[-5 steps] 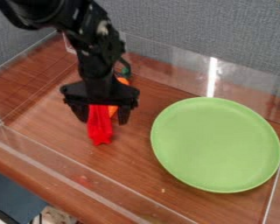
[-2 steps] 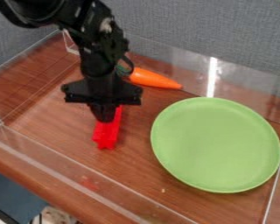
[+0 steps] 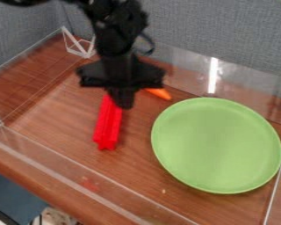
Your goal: Put the red object on the green plate
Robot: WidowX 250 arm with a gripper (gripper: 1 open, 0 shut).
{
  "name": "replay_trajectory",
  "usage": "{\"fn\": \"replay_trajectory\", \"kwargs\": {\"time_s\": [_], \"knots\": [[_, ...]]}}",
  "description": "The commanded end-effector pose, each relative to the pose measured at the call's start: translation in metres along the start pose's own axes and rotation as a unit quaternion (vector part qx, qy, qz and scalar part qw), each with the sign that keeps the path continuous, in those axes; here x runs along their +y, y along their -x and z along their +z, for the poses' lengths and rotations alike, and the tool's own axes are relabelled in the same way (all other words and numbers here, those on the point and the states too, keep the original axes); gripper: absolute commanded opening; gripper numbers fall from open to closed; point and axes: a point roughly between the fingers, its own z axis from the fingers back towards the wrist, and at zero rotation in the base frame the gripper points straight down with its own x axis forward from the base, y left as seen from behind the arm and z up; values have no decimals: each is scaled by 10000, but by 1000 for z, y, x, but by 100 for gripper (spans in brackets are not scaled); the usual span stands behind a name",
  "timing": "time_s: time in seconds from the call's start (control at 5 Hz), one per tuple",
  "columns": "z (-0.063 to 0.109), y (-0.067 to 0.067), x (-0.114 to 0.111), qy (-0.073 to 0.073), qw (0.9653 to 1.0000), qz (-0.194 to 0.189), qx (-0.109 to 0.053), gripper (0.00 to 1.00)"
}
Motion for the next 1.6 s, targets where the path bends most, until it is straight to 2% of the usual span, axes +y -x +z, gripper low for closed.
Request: {"fn": "replay_trajectory", "kwargs": {"time_s": [0.0,0.2,0.4,0.8,1.0,1.2,1.4], "knots": [[13,1,-38,318,9990,-285,-115,0],[6,21,-52,303,9989,-359,-40,0],[-5,16,-29,116,9998,-164,15,100],[-32,0,31,-288,9986,437,89,100],[-49,-5,46,-423,9972,586,170,100],[-60,-7,46,-463,9969,596,239,100],[-59,-11,43,-459,9971,551,246,100]]}}
